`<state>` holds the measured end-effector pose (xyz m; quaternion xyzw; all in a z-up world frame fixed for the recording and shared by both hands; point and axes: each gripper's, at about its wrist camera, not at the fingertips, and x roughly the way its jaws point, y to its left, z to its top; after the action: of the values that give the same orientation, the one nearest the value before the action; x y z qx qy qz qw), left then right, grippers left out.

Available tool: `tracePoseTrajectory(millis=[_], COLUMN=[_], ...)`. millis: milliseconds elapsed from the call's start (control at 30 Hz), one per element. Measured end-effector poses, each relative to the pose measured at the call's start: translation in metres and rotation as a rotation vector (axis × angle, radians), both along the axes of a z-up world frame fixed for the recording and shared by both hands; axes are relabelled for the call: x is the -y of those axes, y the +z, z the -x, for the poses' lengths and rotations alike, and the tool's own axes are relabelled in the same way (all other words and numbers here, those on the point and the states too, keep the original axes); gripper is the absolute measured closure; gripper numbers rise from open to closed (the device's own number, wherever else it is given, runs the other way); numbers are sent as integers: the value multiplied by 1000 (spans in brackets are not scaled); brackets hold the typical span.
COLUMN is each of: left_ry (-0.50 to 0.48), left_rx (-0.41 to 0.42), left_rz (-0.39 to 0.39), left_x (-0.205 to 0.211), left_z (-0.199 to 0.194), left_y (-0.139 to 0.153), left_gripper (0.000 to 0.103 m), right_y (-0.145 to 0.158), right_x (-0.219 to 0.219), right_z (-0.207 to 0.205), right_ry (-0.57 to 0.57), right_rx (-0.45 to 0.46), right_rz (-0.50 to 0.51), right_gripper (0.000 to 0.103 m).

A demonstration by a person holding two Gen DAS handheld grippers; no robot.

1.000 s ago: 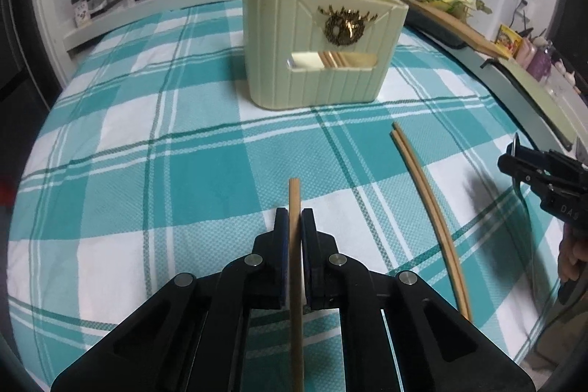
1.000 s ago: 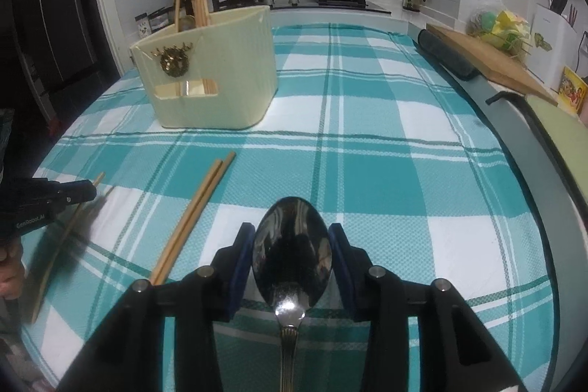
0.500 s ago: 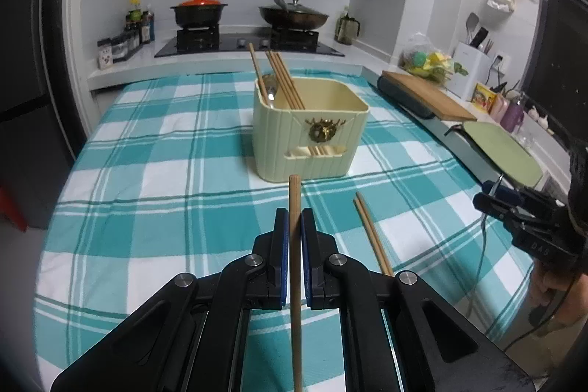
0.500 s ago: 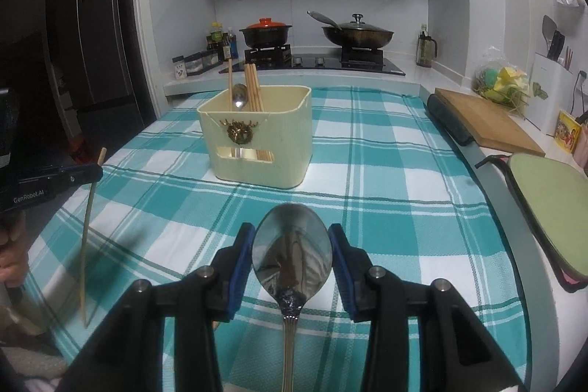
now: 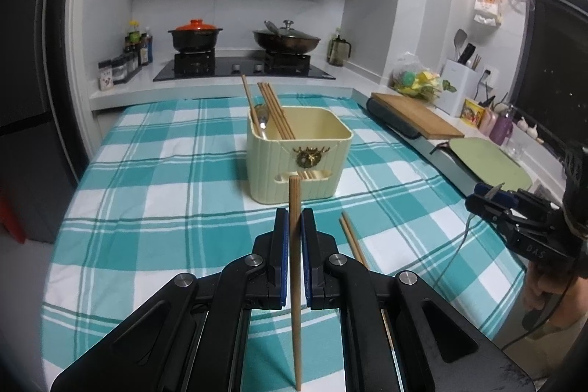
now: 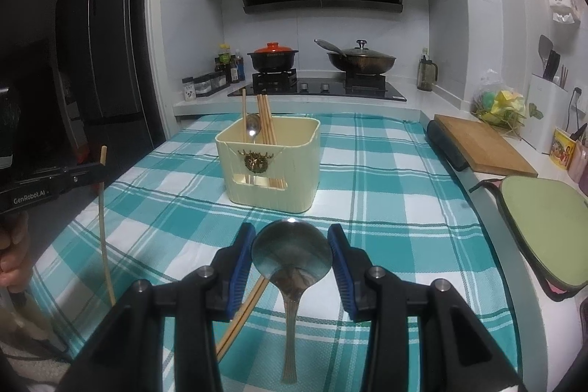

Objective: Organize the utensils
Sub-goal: 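Carry the spoon and chopstick over the cream box and release both into it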

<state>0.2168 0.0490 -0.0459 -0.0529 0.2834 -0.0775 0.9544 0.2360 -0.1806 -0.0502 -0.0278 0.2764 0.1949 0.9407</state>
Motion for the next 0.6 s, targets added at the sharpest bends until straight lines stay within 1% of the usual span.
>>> tracePoseTrajectory(millis=[200, 600], left_ry=[5, 10], left_rx=[27, 44], left_rz=[5, 26], left_x=[-1, -8], left_z=[1, -2], left_y=[8, 17], left_gripper=[98, 98], right_y=[10, 29], right_x=[-1, 0], right_z=[3, 0], right_ry=[1, 8], right_rx=[26, 50], right_rz=[-5, -10], right_gripper=[62, 62])
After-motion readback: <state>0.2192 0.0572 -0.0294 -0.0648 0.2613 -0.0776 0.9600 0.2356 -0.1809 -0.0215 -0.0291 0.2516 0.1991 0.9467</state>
